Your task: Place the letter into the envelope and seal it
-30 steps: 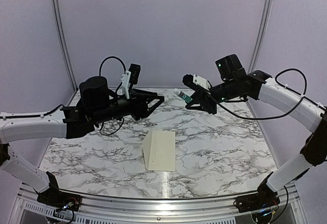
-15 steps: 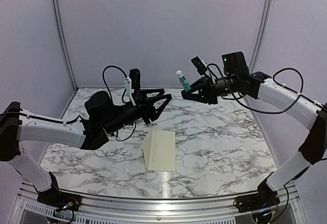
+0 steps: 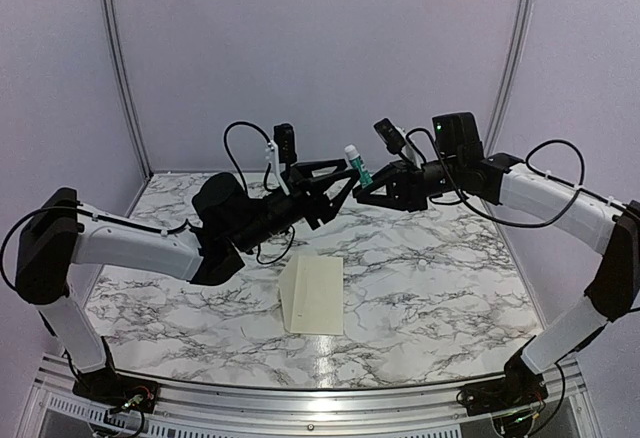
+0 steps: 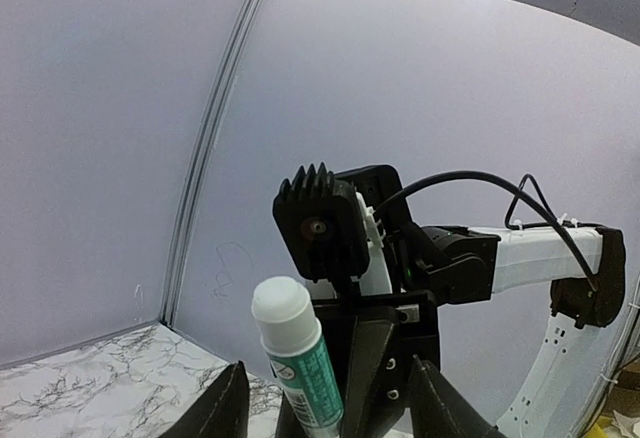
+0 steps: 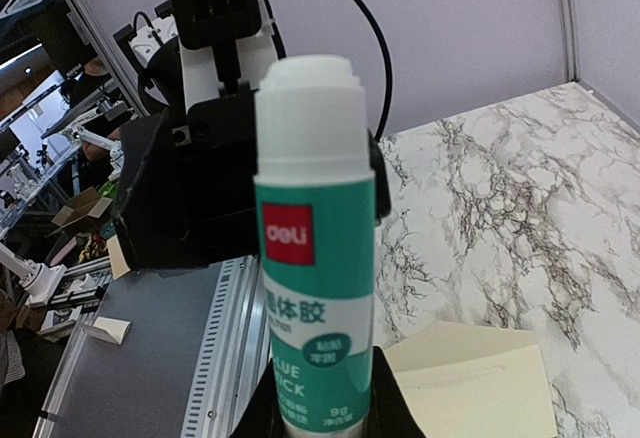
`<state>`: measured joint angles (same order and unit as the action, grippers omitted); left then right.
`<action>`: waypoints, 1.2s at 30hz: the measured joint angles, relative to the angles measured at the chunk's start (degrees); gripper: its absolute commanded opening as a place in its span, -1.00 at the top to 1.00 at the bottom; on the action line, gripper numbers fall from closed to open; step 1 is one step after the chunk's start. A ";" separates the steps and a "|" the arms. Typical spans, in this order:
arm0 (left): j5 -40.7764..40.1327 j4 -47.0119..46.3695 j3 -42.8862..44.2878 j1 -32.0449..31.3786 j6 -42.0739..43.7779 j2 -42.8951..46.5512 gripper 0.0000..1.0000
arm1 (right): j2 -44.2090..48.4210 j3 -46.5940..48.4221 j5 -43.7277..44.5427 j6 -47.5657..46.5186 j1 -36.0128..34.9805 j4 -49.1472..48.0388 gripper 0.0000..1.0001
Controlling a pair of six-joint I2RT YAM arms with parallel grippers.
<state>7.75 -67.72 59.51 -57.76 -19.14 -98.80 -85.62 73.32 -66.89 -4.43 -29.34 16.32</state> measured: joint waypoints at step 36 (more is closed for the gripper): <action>3.89 2.80 7.39 0.04 -4.66 -6.56 0.77 | 0.02 -2.32 -3.48 2.71 0.00 -3.93 0.69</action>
<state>11.64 -64.93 66.89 -57.71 -23.79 -105.36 -85.60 71.00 -70.37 -1.72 -29.34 12.38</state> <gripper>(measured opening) 0.169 0.134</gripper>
